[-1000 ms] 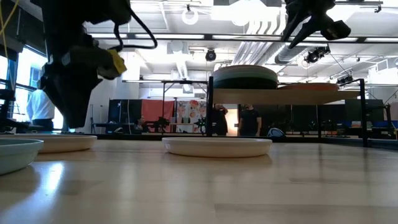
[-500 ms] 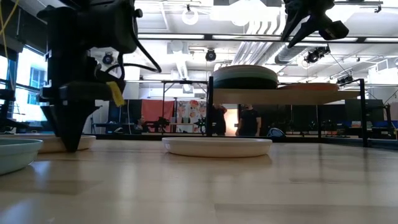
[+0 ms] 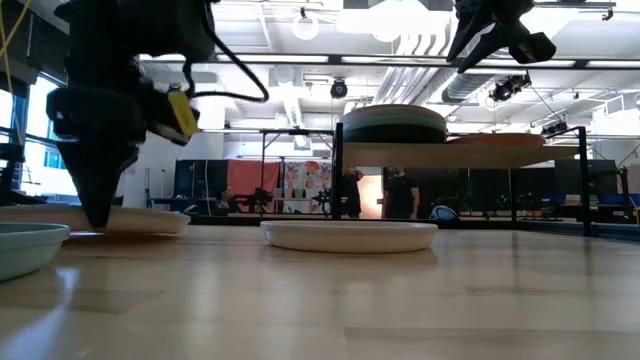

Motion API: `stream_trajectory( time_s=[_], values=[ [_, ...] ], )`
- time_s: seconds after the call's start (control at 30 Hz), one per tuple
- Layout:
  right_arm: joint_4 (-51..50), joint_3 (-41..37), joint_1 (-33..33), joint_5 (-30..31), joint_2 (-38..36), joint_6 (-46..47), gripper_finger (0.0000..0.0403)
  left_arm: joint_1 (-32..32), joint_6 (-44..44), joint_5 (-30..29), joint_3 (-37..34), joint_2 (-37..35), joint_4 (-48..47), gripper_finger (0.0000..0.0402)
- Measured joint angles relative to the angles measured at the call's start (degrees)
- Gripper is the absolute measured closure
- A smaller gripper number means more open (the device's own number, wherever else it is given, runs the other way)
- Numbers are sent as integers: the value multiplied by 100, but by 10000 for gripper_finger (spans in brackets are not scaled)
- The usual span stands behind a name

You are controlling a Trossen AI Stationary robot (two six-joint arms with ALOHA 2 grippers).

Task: Place and stack plates onto a shelf
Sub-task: Stack the gray plate on top of the brown plate on the shelf

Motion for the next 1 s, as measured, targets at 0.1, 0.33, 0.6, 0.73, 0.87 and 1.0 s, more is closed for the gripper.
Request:
stream_trajectory(
  time_s=[0.1,0.33,0.6,0.73,0.87,1.0],
  values=[
    [52,0,0,0,0,174,327,-75,389,27,0,-175,-45,398],
    [711,0,0,55,115,349,327,-287,1662,-125,371,-672,-772,400],
    [2279,0,0,8,723,-111,327,-445,3706,-967,1382,-856,-1960,401],
    [2917,2,0,-46,1090,-143,327,-471,4850,-1318,1777,-835,-2367,401],
    [3208,2,31,-210,1459,-76,327,-471,5641,-1670,2045,-837,-2651,401],
    [3298,2,154,-234,1803,156,327,-468,6364,-1959,2185,-838,-2716,401]
  ],
)
